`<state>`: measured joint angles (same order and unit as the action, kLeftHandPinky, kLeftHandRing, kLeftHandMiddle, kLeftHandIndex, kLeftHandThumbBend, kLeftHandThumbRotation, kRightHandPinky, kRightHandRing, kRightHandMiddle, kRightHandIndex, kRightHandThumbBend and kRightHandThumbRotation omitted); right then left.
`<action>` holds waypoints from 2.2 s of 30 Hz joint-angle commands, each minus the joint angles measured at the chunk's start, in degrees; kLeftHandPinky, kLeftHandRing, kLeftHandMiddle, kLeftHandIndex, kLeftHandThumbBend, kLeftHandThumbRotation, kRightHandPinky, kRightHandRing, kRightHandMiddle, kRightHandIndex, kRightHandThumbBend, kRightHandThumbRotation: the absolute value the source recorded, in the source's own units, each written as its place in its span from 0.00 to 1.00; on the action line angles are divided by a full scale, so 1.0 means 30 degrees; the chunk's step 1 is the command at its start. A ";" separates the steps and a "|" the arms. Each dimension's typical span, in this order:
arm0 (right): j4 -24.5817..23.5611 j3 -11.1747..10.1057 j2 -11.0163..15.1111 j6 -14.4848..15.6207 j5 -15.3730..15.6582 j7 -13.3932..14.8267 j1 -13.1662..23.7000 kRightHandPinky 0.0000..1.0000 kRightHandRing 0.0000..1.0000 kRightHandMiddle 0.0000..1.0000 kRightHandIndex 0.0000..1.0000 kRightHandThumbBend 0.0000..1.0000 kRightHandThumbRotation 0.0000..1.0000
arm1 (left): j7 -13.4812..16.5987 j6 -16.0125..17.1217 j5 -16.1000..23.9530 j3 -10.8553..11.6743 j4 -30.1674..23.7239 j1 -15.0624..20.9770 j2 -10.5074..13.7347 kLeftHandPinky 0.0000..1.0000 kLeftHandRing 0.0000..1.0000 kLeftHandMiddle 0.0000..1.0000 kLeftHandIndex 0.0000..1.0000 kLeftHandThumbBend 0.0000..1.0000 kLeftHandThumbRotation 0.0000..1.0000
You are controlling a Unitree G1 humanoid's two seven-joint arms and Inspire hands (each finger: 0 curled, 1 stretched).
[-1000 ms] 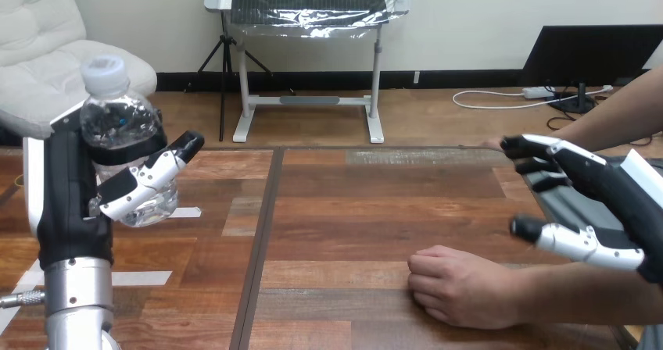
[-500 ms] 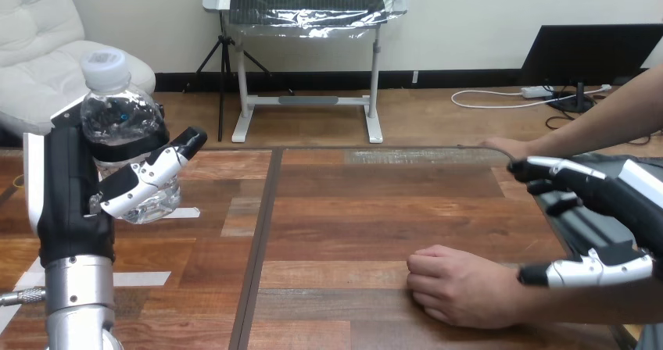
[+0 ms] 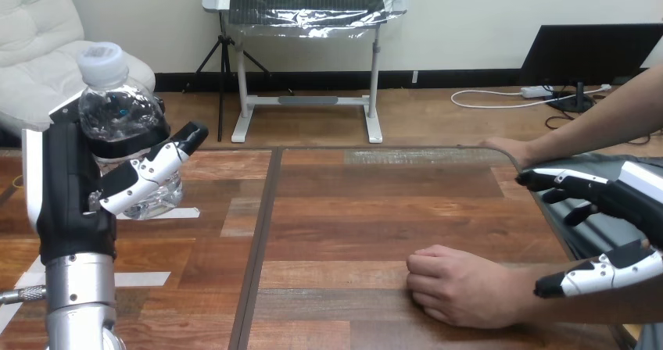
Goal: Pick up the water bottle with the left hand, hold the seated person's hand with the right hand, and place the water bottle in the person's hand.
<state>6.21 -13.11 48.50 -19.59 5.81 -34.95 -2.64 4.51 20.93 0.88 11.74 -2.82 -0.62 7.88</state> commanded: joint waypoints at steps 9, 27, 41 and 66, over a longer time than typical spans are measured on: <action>0.1000 0.1102 0.1073 -0.0554 0.1788 0.0087 0.2192 0.79 0.91 0.91 0.88 1.00 0.29 | -0.0179 0.0130 -0.0359 -0.0071 -0.0774 0.0838 -0.0031 0.23 0.30 0.35 0.40 0.61 0.00; 0.2086 0.2426 0.1774 -0.1371 0.4104 0.0062 0.3273 0.80 0.89 0.90 0.86 1.00 0.27 | -0.0269 -0.0234 -0.0648 -0.0067 -0.0464 0.0977 -0.0113 0.23 0.29 0.34 0.39 0.61 0.00; 0.2565 0.3476 0.2066 -0.1343 0.4835 -0.0500 0.3627 0.80 0.89 0.90 0.86 1.00 0.24 | -0.0244 -0.0243 -0.0620 -0.0041 -0.0205 0.1125 -0.0115 0.23 0.29 0.34 0.39 0.61 0.00; 0.4197 0.5457 0.1661 -0.2248 0.6749 0.0146 0.4157 0.79 0.85 0.86 0.83 1.00 0.25 | -0.0233 -0.0254 -0.0811 0.0159 0.0326 0.1661 0.0123 0.24 0.30 0.35 0.40 0.60 0.00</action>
<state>16.32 0.67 53.90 -26.26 24.85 -35.35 7.95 3.78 18.83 -1.48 11.97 -2.04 -0.43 7.63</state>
